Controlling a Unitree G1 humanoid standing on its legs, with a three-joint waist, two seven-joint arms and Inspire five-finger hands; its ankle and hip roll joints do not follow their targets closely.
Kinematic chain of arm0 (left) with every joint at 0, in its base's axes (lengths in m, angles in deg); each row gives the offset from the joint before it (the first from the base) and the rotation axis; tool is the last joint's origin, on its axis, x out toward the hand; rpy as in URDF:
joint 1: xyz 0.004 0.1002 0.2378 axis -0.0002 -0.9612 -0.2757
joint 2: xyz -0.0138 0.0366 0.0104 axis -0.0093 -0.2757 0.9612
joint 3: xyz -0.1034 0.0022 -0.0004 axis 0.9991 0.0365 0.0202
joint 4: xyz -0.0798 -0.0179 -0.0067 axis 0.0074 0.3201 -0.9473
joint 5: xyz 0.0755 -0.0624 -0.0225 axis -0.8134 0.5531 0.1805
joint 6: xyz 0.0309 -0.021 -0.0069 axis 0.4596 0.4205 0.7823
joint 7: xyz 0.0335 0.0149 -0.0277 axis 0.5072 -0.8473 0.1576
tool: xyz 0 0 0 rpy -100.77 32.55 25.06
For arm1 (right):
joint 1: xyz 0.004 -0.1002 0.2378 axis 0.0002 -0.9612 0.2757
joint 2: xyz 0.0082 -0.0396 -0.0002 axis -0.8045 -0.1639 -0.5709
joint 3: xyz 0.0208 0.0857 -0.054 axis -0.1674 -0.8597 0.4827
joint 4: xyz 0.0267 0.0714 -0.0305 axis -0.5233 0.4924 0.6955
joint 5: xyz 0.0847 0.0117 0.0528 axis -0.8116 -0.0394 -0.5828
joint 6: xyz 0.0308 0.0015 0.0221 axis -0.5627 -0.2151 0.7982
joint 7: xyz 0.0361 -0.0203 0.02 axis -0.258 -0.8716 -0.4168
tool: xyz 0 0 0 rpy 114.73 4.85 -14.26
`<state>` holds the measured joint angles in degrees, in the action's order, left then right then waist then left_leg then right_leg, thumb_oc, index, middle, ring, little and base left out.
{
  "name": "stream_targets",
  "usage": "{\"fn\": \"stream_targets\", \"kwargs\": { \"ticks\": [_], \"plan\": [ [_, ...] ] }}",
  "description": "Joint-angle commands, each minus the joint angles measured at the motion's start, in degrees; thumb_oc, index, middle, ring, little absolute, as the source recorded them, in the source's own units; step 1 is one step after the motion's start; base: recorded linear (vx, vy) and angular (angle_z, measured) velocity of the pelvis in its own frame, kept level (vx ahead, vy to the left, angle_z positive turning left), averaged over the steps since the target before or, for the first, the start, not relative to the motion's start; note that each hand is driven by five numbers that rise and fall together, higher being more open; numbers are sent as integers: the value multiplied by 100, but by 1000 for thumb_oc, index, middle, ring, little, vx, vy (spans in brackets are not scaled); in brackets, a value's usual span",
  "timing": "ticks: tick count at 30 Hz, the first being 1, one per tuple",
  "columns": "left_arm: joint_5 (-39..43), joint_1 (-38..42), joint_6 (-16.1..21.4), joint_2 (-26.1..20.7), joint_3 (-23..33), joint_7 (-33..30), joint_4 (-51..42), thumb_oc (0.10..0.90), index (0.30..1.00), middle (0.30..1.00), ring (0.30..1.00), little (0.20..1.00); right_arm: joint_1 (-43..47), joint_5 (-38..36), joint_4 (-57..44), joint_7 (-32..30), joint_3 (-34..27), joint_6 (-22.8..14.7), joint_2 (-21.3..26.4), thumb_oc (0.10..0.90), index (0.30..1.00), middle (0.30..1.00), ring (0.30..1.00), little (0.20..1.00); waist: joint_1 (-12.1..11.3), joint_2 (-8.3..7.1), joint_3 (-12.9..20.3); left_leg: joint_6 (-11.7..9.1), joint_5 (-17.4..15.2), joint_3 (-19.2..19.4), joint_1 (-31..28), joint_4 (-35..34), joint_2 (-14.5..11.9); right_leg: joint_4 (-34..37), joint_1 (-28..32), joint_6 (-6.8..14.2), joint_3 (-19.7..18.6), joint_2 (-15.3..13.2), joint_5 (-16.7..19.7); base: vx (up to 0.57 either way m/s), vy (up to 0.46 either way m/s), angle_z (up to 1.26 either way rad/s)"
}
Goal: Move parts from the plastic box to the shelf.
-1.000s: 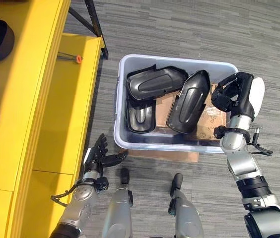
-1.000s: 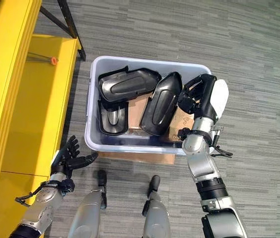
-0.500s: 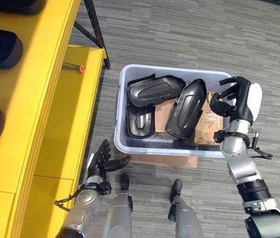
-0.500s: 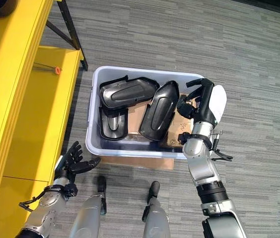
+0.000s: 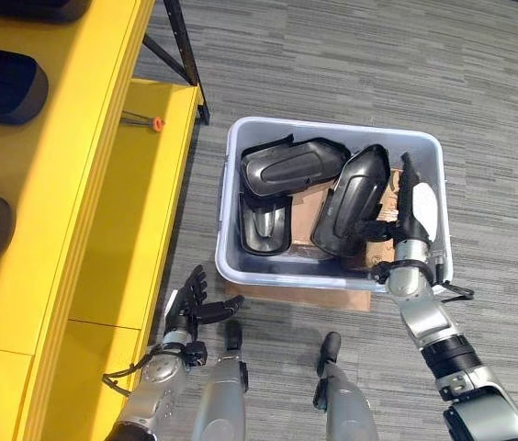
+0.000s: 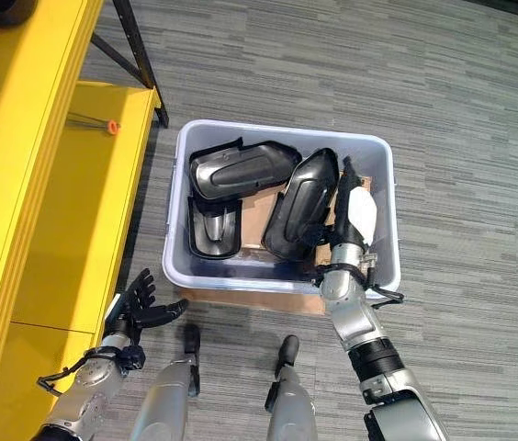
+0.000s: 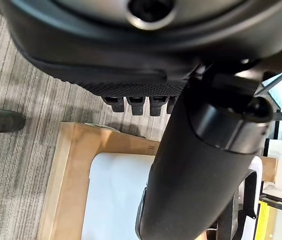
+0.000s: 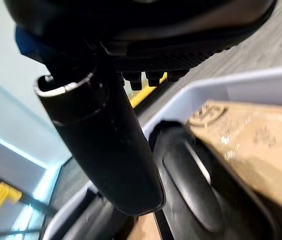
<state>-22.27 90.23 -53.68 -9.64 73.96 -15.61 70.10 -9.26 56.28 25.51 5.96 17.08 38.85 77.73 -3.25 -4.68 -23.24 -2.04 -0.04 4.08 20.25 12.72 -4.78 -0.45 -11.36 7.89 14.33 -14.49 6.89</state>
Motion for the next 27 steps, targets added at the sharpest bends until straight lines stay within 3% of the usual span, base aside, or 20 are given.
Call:
{"fn": "stream_targets", "kwargs": {
  "ticks": [1, 15, 27],
  "plan": [
    [-152, 45, 373, -92, 42, -148, -370, 900, 1000, 1000, 1000, 1000, 383, 44, -221, -161, 42, -362, 13, 900, 1000, 1000, 1000, 1000, -124, -142, 140, 37, -49, -256, 6, -104, -104, -471, -105, 270, 55, -342, -94, -9, 14, 11],
    [-167, 266, 452, -118, -37, -333, -321, 900, 1000, 1000, 1000, 1000, 946, 245, 340, -31, 700, -280, -281, 900, 1000, 1000, 1000, 1000, -278, -84, -272, 59, -201, -278, 314, 252, -63, -629, -264, 246, 64, -347, -123, -10, 9, 4],
    [-212, 408, 515, -91, -142, -460, -312, 900, 1000, 1000, 1000, 1000, 1159, 753, 705, -169, 838, -27, -206, 900, 1000, 1000, 1000, 1000, -296, -23, -606, 86, -250, -257, 580, 453, -38, -837, -551, 201, 34, -380, -153, -10, 6, 0]
  ]
}}
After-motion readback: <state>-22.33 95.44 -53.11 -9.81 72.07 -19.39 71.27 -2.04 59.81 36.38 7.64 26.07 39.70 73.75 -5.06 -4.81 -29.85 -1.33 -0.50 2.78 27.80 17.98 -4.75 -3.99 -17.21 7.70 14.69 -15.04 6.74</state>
